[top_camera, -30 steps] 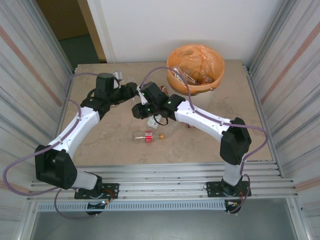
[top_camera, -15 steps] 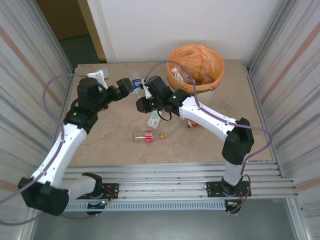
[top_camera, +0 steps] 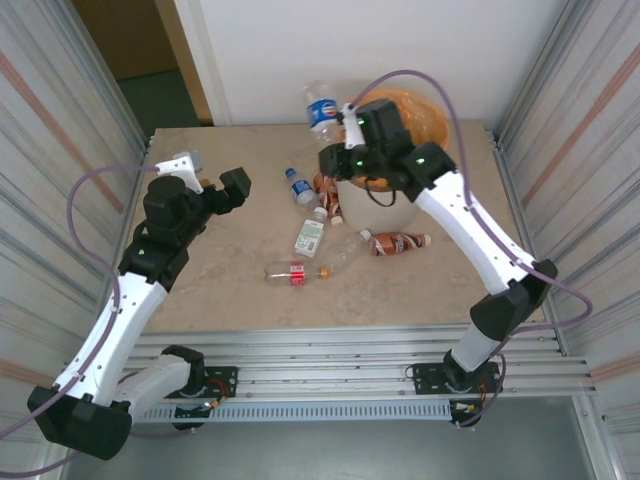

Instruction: Put the plastic bottles in the bin

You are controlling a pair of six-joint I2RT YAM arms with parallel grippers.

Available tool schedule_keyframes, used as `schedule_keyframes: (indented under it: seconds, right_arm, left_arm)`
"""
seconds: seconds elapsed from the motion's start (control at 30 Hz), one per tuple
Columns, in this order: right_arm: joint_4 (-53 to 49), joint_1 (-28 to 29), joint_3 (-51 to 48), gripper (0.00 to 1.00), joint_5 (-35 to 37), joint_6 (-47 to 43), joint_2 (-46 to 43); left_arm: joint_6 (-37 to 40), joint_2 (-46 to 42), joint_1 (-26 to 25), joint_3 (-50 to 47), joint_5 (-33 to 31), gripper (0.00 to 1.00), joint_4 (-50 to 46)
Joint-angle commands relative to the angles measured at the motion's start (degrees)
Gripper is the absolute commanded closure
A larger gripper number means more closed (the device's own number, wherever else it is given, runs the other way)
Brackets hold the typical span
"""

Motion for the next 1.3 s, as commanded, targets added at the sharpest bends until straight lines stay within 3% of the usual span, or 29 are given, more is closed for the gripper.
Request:
schedule_keyframes:
  seconds: [0.0, 0.3, 0.5, 1.27]
  right_arm:
    - [-3.71, -4.41, 1.13, 0.97, -4.36, -0.87, -2.67]
    - [-7.39, -15.68, 2.12, 0.97, -10.12, -3.07, -2.34]
    - [-10.1, -19.43, 4.31, 0.96, -10.01, -5.22, 0.54]
    - [-17.37, -20.44, 13.74, 0.89, -3.63, -9.99, 14.7]
  left_arm:
    - [1.22, 0.16, 0.01, -0.18, -1.35, 0.01, 1.29]
    - [1.14, 1.31, -0.01, 0.09, -1.36, 0.01, 0.86]
    - [0.87, 1.78, 0.0, 0.1, -2.15, 0.01, 0.51]
    - [-0.46, 4.88, 0.03, 0.71, -2.04, 0.01, 0.19]
